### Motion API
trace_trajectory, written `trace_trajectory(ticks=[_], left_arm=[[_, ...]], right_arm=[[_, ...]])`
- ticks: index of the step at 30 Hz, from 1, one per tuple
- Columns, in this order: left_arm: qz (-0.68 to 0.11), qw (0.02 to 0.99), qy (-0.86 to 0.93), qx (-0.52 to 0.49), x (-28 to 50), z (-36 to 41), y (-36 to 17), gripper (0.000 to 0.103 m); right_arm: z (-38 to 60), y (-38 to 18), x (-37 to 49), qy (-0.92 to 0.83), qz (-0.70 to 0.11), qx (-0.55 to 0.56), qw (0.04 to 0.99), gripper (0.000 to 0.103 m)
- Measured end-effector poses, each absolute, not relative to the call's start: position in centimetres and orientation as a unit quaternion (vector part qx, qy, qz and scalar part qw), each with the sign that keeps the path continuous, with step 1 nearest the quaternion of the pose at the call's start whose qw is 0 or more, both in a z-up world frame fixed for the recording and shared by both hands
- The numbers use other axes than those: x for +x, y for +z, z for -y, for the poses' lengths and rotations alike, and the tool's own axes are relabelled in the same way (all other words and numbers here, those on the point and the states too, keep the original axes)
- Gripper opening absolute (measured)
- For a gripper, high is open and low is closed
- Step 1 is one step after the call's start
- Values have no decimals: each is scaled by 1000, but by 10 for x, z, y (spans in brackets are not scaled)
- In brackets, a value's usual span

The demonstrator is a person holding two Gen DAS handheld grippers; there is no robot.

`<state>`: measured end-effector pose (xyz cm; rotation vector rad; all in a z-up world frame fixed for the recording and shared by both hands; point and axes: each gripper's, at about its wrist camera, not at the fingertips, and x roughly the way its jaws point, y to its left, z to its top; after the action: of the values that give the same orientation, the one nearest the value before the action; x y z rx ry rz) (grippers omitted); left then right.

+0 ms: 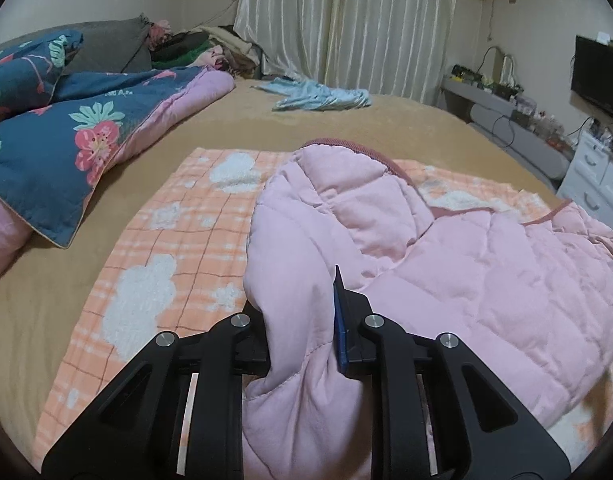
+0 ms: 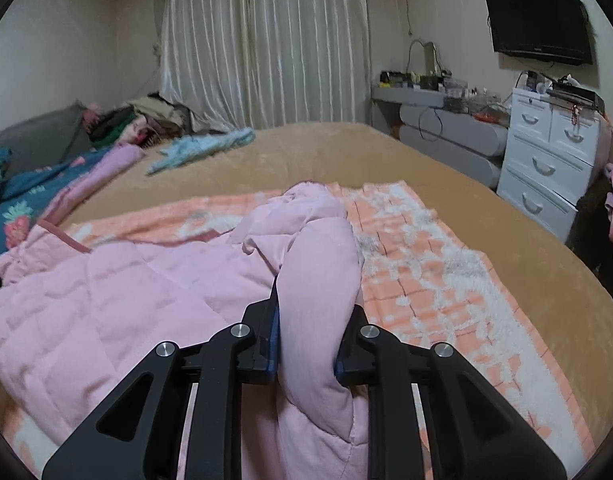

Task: Fold large clothes
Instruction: 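Grasp the large coat's quilted edge with the left tool while the right tool grasps beside it, then open both tools and pull them back from the folded coat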

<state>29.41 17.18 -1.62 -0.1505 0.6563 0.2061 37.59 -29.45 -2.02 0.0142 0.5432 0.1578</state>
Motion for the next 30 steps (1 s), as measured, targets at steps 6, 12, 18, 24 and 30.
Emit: trace_trajectory(ticks=[6, 12, 18, 24, 30], left_arm=[[-348, 929, 105, -75, 313, -175, -38, 13], [-362, 923, 112, -69, 322, -173, -51, 15], [-365, 922, 114, -63, 322, -170, -51, 17], [-370, 919, 122, -58, 321, -169, -49, 21], [-371, 918, 123, -67, 316, -169, -43, 35]], right_arm=[[298, -50, 398, 64, -317, 8, 946, 18], [297, -73, 405, 56, -345, -4, 937, 19], [300, -81, 405, 48, -360, 5, 932, 28], [314, -77, 400, 41, -369, 42, 928, 57], [324, -72, 390, 41, -367, 76, 926, 79]])
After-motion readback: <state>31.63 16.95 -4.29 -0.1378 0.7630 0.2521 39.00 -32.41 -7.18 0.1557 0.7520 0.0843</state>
